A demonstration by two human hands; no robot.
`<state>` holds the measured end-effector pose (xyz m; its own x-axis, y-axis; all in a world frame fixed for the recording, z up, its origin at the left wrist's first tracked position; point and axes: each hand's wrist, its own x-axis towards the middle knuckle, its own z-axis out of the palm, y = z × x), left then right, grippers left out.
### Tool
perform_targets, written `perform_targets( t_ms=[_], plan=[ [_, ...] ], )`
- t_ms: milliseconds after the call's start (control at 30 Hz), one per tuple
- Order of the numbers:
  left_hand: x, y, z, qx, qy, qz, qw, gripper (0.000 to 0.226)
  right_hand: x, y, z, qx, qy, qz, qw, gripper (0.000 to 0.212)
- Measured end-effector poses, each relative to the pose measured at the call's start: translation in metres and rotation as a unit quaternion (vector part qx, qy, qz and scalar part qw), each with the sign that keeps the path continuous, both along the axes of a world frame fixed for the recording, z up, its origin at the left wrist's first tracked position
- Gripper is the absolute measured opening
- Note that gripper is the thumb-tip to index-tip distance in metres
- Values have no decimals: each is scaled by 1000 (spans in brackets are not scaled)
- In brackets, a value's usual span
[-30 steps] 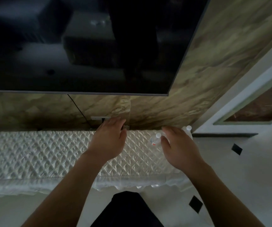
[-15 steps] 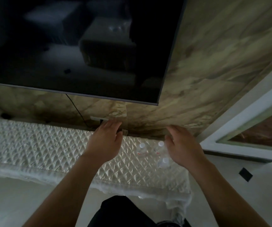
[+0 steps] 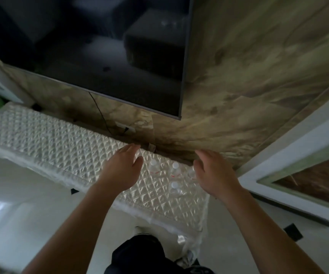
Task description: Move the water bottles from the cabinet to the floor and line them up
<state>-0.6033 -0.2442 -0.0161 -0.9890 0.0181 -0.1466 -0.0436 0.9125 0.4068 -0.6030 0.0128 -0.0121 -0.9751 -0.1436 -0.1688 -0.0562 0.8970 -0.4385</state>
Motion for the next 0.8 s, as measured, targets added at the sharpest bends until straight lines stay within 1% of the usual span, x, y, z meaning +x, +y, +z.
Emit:
perform_targets(
  t_ms=[167,267,333,567,667,800],
  plan=[
    [3,10,-15,8,-18,22,1000,48,-5,8,-21,5,-32,23,999,46],
    [-4,12,-38,22,-29,36,999,50,-11,12,-41,0,-50,24,998,33],
    [-11,14,-57,28,-45,46,998,52,-17,15,-59,-14,-67,26,997,29],
    [-38,20,-121,38,-83,85,992,61,-37,15,-126,-38,-108,41,993,45],
    [-49,20,-151,44,-91,100,990,65,-44,18,-158,-42,-120,30,991,47],
    [-61,21,-203,49,-105,125,985,74,-51,28,-202,-58,-107,-6,993,47]
  ],
)
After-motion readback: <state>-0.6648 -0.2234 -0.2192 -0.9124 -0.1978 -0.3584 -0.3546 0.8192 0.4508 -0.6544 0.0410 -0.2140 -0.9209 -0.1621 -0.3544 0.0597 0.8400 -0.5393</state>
